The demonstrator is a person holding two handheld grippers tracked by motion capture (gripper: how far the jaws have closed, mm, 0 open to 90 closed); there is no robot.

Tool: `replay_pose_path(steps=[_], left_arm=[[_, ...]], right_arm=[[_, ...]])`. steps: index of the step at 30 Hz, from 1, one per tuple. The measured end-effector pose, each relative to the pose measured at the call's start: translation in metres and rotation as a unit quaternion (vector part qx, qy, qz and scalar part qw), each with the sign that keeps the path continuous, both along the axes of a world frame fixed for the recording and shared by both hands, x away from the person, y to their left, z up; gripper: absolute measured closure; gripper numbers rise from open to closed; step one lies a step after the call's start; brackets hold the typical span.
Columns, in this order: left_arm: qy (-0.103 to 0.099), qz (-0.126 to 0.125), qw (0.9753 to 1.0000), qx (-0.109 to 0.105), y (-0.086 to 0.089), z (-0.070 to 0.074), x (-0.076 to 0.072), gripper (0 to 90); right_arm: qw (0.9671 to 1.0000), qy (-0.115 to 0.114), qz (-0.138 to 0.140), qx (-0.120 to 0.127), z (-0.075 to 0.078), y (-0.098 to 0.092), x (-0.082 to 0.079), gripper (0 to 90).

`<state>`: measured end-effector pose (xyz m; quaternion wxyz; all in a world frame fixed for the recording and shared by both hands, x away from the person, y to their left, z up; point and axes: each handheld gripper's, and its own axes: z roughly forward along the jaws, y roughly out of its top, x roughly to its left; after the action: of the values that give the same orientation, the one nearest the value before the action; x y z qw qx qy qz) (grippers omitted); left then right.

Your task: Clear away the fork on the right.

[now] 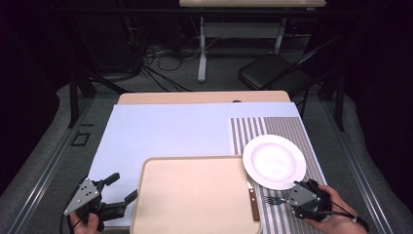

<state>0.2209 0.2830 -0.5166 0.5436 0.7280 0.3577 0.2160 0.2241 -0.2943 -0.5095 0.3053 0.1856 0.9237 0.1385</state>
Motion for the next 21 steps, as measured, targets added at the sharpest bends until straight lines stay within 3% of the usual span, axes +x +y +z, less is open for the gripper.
replay_pose_path(steps=[3, 4, 5, 6, 7, 9, 13, 14, 15, 18, 19, 21], left_arm=[[0.000, 0.001, 1.0000, 0.000, 0.0002, -0.0001, 0.0001, 12.5], [0.000, 0.001, 1.0000, 0.000, 0.0002, -0.0001, 0.0001, 12.5], [0.000, 0.001, 1.0000, 0.000, 0.0002, -0.0001, 0.0001, 12.5], [0.000, 0.001, 1.0000, 0.000, 0.0002, -0.0001, 0.0001, 12.5], [0.001, 0.000, 1.0000, 0.001, 0.0003, 0.0000, 0.0001, 12.5], [0.002, 0.000, 1.0000, 0.001, 0.0002, -0.0001, 0.0001, 12.5], [0.001, -0.001, 1.0000, 0.001, -0.0006, -0.0002, 0.0001, 12.5], [0.001, -0.001, 1.0000, 0.001, -0.0007, -0.0002, 0.0001, 12.5], [0.001, -0.001, 1.0000, 0.001, -0.0006, -0.0003, 0.0001, 12.5], [0.002, -0.001, 1.0000, 0.001, -0.0002, -0.0004, 0.0003, 12.5], [0.002, -0.001, 1.0000, 0.001, -0.0002, -0.0004, 0.0003, 12.5], [0.003, -0.002, 1.0000, 0.001, -0.0002, -0.0005, 0.0005, 12.5]], right_arm=[[0.9999, 0.011, 0.001, -0.006, -0.0010, -0.0016, 0.0032, 39.0], [0.9993, 0.028, -0.006, -0.023, 0.0019, -0.0019, 0.0032, 39.0], [0.9998, 0.019, 0.001, -0.009, -0.0006, -0.0028, 0.0044, 39.1], [0.9995, 0.022, -0.005, -0.023, 0.0011, -0.0028, 0.0038, 39.5], [0.9991, 0.037, 0.003, -0.023, 0.0013, -0.0032, 0.0047, 40.0], [0.9986, 0.044, 0.014, -0.027, 0.0006, -0.0034, 0.0049, 42.5], [0.9982, 0.036, 0.037, -0.031, -0.0034, -0.0034, 0.0063, 42.4], [0.9973, 0.049, 0.033, -0.045, -0.0016, -0.0029, 0.0060, 42.7], [0.9977, 0.045, 0.037, -0.035, -0.0039, -0.0031, 0.0066, 43.4], [0.9958, 0.061, 0.046, -0.051, -0.0012, -0.0037, 0.0079, 49.0], [0.9964, 0.057, 0.049, -0.040, -0.0033, -0.0047, 0.0087, 50.9], [0.9953, 0.071, 0.049, -0.044, -0.0035, -0.0067, 0.0110, 52.4]])
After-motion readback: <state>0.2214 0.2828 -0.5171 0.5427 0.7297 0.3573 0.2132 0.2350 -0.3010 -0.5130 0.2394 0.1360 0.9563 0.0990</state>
